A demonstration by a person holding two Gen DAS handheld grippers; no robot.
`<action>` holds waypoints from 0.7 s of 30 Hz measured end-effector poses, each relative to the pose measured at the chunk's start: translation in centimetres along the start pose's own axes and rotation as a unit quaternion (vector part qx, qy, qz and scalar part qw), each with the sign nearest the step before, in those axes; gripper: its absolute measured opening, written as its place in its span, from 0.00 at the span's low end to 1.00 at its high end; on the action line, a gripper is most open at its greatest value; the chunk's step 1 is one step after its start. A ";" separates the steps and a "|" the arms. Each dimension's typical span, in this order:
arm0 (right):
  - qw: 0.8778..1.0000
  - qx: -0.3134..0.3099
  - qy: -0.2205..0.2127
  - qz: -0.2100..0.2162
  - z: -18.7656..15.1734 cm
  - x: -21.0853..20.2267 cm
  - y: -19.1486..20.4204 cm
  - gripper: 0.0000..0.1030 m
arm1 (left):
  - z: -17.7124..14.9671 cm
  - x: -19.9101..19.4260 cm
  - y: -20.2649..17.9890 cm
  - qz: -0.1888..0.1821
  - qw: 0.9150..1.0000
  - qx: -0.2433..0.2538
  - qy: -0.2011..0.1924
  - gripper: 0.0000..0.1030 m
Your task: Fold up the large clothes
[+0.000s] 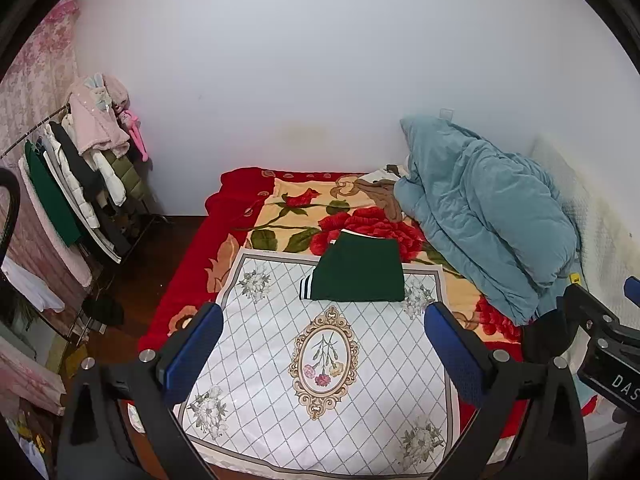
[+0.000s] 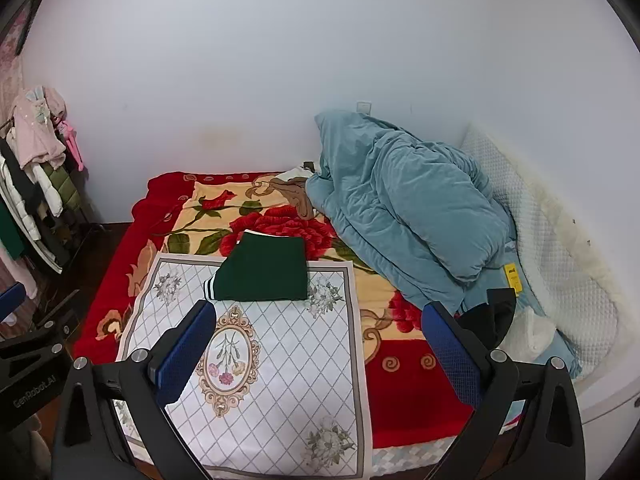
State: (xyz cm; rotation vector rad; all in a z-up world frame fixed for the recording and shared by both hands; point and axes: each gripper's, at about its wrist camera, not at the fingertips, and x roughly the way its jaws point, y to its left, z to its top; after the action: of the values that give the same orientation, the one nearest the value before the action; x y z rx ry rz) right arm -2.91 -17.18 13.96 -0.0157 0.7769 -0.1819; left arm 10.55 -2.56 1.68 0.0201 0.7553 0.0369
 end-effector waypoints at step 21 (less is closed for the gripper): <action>1.000 -0.002 -0.003 -0.001 -0.3 -0.4 -0.1 1.00 | 0.5 -0.8 -0.6 -0.005 1.000 -0.002 -0.008 1.00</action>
State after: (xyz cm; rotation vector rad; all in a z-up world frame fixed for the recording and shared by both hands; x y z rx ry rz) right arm -3.35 -17.19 14.03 -0.0197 0.7716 -0.1819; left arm 10.32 -3.17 2.52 0.0121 0.7401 0.0279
